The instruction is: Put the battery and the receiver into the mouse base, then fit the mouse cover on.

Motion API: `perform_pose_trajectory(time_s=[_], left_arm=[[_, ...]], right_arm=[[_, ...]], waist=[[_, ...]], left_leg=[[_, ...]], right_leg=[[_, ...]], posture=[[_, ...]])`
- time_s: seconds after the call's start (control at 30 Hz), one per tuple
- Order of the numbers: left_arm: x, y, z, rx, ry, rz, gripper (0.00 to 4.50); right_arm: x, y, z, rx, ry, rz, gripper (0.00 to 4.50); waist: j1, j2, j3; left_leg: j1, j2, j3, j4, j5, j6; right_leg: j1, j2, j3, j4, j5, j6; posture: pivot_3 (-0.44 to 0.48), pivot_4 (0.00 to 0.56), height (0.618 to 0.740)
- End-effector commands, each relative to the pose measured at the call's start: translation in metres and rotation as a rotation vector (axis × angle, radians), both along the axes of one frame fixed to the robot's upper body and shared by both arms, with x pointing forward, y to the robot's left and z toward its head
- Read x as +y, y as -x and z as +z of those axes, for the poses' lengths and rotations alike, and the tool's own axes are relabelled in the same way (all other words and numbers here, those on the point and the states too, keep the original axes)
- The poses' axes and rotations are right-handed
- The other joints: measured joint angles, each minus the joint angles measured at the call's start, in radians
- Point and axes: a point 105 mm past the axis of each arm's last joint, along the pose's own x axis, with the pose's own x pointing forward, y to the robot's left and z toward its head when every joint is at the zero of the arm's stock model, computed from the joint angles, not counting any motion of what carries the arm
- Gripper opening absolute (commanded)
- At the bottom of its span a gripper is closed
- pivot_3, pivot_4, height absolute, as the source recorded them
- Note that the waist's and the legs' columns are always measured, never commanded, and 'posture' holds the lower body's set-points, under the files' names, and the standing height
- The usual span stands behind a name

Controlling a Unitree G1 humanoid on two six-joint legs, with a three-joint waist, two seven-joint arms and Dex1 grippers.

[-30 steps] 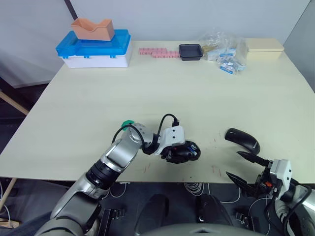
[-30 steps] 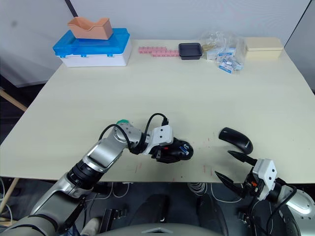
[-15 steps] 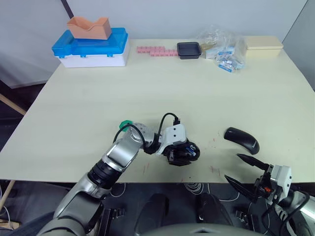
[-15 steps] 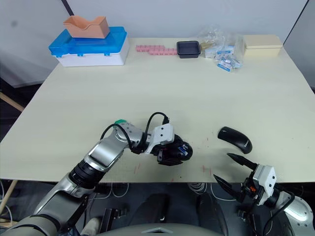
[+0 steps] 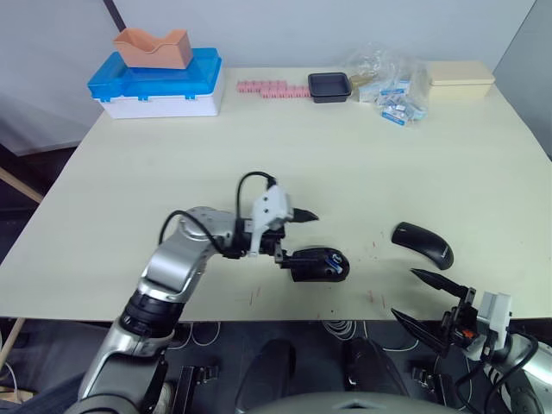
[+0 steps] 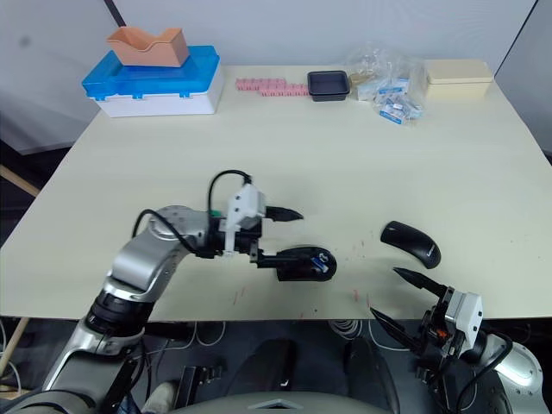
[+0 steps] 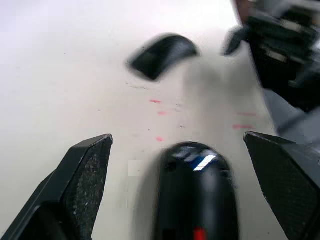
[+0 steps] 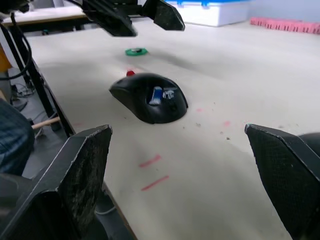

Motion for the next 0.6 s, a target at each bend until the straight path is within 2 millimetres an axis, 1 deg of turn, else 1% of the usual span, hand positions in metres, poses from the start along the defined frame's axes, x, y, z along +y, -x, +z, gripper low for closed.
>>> perform_pose_trajectory(time_s=[0.03,0.17,0.43,0.6], left_arm=[[0.022,-0.006,0.012,-0.045,0.070,0.142,4.47],[0.052,-0.009,0.009,-0.050,0.101,0.325,4.47],[0.110,-0.004,-0.008,-0.047,0.100,0.630,4.47],[0.136,0.001,-0.018,-0.035,0.088,0.730,4.47]], right_arm=[[0.002,0.001,0.010,-0.058,-0.039,0.017,4.50],[0.004,0.000,0.017,-0.089,-0.077,0.022,4.50],[0.008,0.001,0.018,-0.119,-0.080,0.057,4.50],[0.005,-0.001,0.018,-0.137,-0.064,0.060,4.50]], waist=[[-0.001,0.000,0.000],[0.001,0.000,0.000],[0.004,0.000,0.001],[0.009,0.000,0.001]], left_leg=[[0.000,0.000,0.000,0.000,0.000,0.000],[0.000,0.000,0.000,0.000,0.000,0.000],[0.000,0.000,0.000,0.000,0.000,0.000],[0.000,0.000,0.001,0.000,0.000,0.000]], right_leg=[[0.000,0.000,0.000,0.000,0.000,0.000],[0.000,0.000,0.000,0.000,0.000,0.000],[0.000,-0.001,0.001,0.000,0.000,0.000],[0.000,-0.001,0.001,0.000,0.000,-0.001]], posture=[[0.000,0.150,0.740],[0.000,0.150,0.740],[0.000,0.150,0.740],[0.000,0.150,0.740]])
